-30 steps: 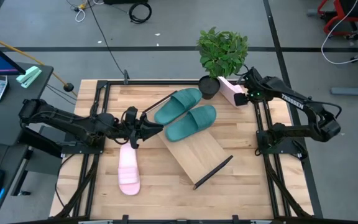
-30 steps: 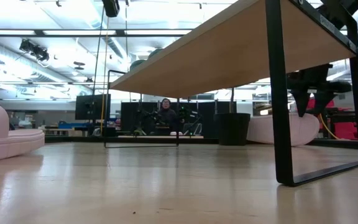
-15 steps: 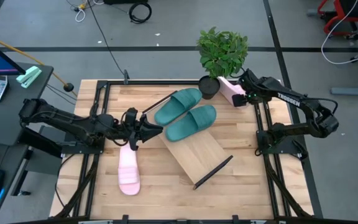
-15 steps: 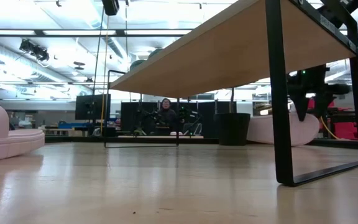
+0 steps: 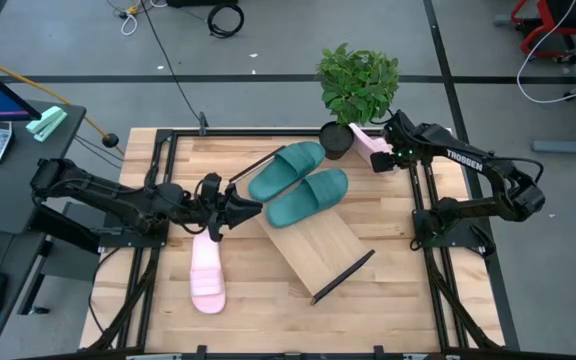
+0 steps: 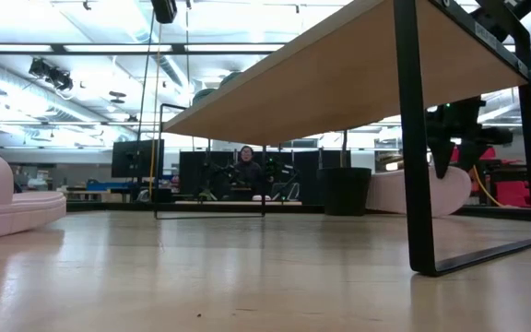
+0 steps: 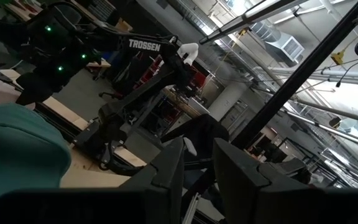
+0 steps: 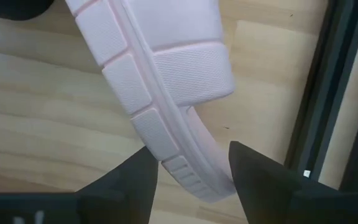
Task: Pick and place slides into the shelf
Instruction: Put the right pink slide on the shelf
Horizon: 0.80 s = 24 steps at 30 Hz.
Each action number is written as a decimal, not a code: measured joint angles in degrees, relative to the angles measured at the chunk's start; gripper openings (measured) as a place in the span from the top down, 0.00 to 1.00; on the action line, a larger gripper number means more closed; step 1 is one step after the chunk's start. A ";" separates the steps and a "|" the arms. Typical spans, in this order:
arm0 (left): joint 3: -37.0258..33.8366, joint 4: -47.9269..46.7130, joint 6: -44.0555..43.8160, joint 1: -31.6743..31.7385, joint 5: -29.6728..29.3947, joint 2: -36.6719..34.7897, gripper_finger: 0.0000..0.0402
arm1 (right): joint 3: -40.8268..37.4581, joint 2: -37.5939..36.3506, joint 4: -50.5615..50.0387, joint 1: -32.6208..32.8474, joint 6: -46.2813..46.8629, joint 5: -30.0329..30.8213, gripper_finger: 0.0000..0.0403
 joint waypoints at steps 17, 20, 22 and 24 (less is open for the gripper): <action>0.00 0.00 -0.04 -0.02 0.00 0.00 0.77 | 0.00 -0.09 0.00 0.04 -1.40 -0.58 0.88; 0.00 0.00 -0.04 -0.02 0.00 0.00 0.77 | 0.00 -0.09 -0.02 0.02 -1.10 -0.58 0.88; 0.00 0.00 -0.07 -0.02 0.00 0.00 0.77 | 0.00 -0.44 -0.16 0.00 -0.64 -0.55 0.88; 0.00 0.00 -0.11 -0.02 0.00 0.00 0.77 | 0.00 -1.58 -0.40 -0.02 -0.07 -0.22 0.88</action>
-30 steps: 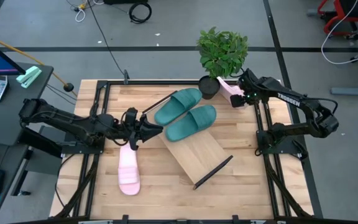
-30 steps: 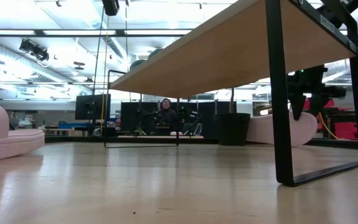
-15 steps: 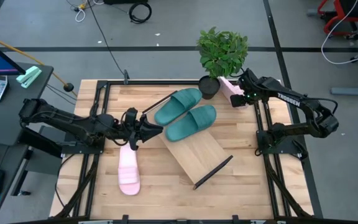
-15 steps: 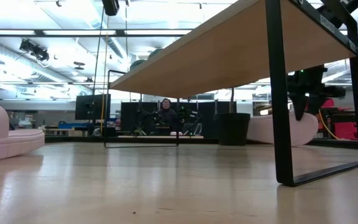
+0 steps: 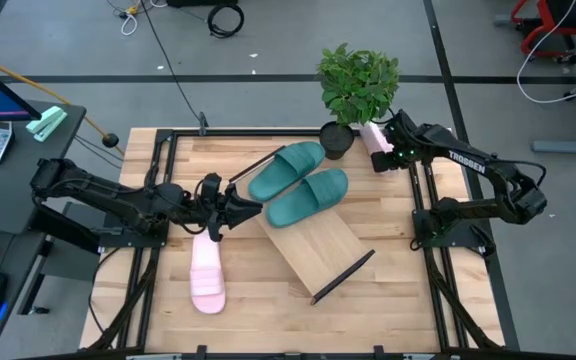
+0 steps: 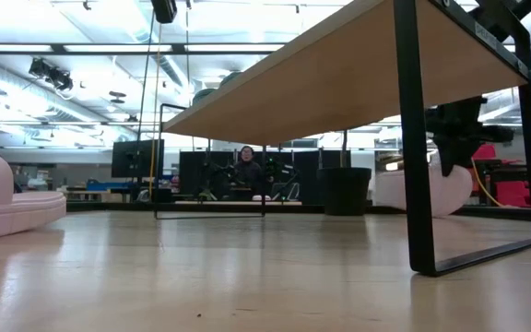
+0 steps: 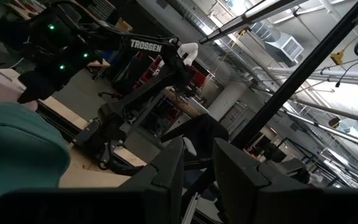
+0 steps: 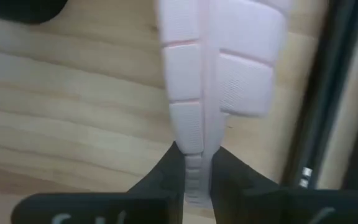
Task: Pick and place slides into the shelf
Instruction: Put the right pink slide on the shelf
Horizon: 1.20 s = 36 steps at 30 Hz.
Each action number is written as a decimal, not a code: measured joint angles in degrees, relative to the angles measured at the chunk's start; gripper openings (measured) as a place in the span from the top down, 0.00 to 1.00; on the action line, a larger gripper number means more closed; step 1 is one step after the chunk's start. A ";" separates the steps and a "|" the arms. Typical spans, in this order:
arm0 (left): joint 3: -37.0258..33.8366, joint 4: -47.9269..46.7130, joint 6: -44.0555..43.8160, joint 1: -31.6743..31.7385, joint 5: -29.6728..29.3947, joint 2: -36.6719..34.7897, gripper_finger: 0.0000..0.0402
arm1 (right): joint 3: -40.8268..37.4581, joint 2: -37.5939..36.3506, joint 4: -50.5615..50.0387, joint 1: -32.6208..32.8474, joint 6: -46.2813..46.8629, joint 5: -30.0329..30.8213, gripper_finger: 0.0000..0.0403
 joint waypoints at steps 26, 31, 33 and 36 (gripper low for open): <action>0.00 0.37 -0.85 0.02 -0.02 0.00 0.77 | 9.35 -34.51 -9.03 -2.89 3.60 6.80 0.88; 0.02 1.18 -2.26 0.81 0.00 0.00 0.77 | 20.13 -33.46 -8.97 -2.89 -5.99 9.08 0.88; 0.02 1.33 -3.41 1.40 -0.02 0.00 0.77 | 24.56 -32.55 -8.79 -2.88 -10.30 9.10 0.88; 0.02 2.27 -3.91 2.24 -0.02 0.00 0.77 | 30.57 -31.05 -8.90 -2.73 -16.63 8.88 0.88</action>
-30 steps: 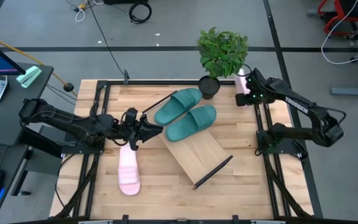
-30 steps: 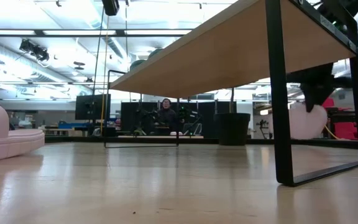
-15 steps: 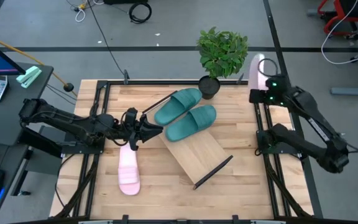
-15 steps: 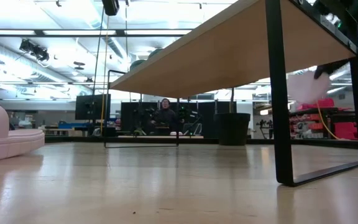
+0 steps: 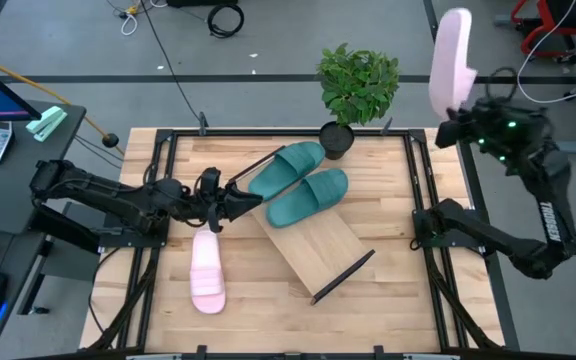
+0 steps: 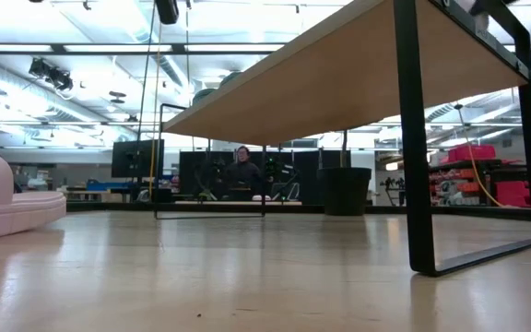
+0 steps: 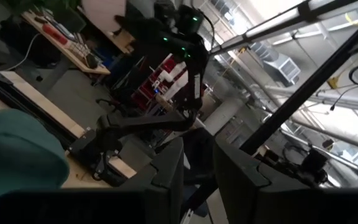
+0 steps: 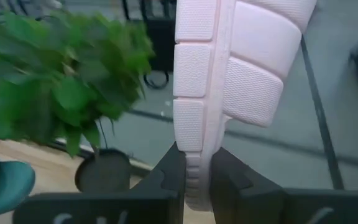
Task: Pick and place slides into the shelf
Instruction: Put the right pink slide on the shelf
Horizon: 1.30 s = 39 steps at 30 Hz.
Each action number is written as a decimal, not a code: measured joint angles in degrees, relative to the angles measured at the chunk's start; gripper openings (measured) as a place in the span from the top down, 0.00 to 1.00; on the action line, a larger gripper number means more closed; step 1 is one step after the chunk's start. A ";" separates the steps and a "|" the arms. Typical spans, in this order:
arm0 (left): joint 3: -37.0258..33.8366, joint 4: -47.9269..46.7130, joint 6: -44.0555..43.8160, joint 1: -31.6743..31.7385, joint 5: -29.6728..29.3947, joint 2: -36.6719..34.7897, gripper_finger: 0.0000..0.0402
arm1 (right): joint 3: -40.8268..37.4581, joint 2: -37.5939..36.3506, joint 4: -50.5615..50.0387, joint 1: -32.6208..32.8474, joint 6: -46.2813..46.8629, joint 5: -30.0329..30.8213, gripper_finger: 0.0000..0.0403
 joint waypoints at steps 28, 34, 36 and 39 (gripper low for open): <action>0.02 6.33 -2.58 6.40 -1.11 0.00 0.76 | 8.93 2.06 5.86 0.00 6.07 -39.84 0.89; 0.02 11.54 -0.92 8.04 -1.33 0.07 0.77 | 8.93 2.02 14.98 0.00 13.45 -46.21 0.89; 0.02 14.31 0.49 8.44 -1.32 0.11 0.78 | 8.93 2.06 17.87 0.00 15.61 -47.47 0.89; 0.04 19.15 2.60 9.03 -1.32 0.10 0.77 | 8.93 2.06 21.25 0.00 18.58 -49.08 0.89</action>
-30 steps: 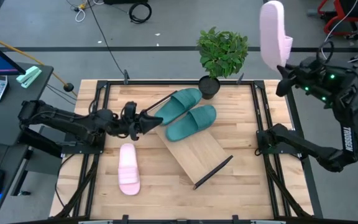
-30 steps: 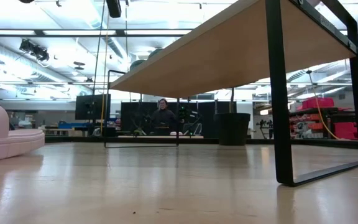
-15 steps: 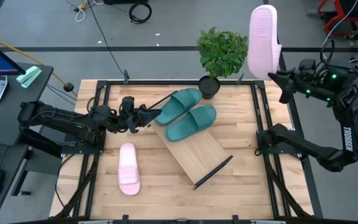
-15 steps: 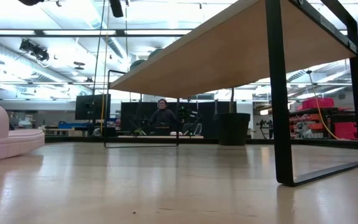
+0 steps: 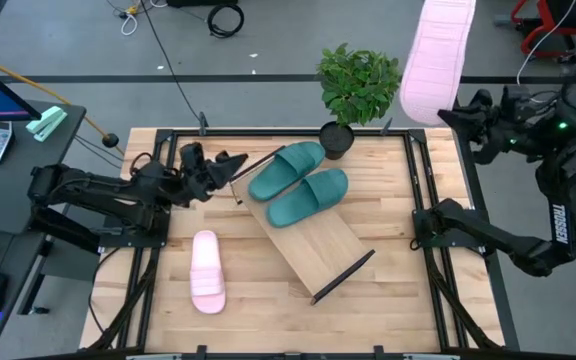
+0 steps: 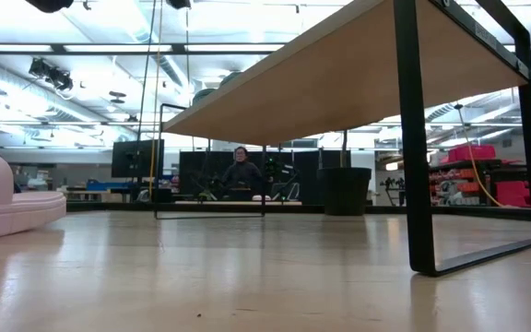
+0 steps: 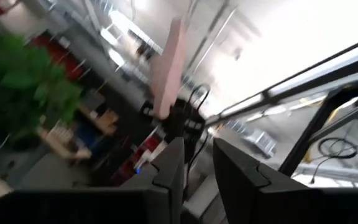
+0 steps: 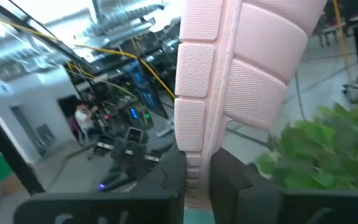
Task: Pick and place slides into the shelf
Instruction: Put the right pink slide on the shelf
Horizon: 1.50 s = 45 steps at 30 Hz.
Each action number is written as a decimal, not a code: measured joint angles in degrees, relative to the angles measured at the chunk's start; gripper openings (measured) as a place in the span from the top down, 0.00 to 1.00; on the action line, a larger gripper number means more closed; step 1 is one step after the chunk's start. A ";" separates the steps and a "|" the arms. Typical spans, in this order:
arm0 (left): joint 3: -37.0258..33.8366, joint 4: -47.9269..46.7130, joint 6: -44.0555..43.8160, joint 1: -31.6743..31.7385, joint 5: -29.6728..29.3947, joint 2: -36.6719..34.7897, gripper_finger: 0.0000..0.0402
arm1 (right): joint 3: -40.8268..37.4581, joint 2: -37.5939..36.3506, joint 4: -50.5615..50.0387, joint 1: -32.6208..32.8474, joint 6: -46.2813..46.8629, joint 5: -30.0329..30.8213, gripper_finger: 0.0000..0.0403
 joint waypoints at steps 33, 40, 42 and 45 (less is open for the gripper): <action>8.39 10.05 8.28 0.93 4.40 7.49 0.78 | -0.09 20.35 22.60 52.33 -9.51 30.02 0.89; 11.18 9.57 11.42 0.20 9.78 7.54 0.76 | -0.11 26.04 29.53 59.10 -12.59 36.28 0.89; 11.26 9.42 13.56 -1.14 9.79 7.62 0.76 | -0.11 27.43 33.99 59.92 -12.55 36.36 0.89; 11.34 9.52 18.34 -3.72 9.40 7.96 0.75 | -0.11 29.09 38.69 60.51 -11.64 36.42 0.89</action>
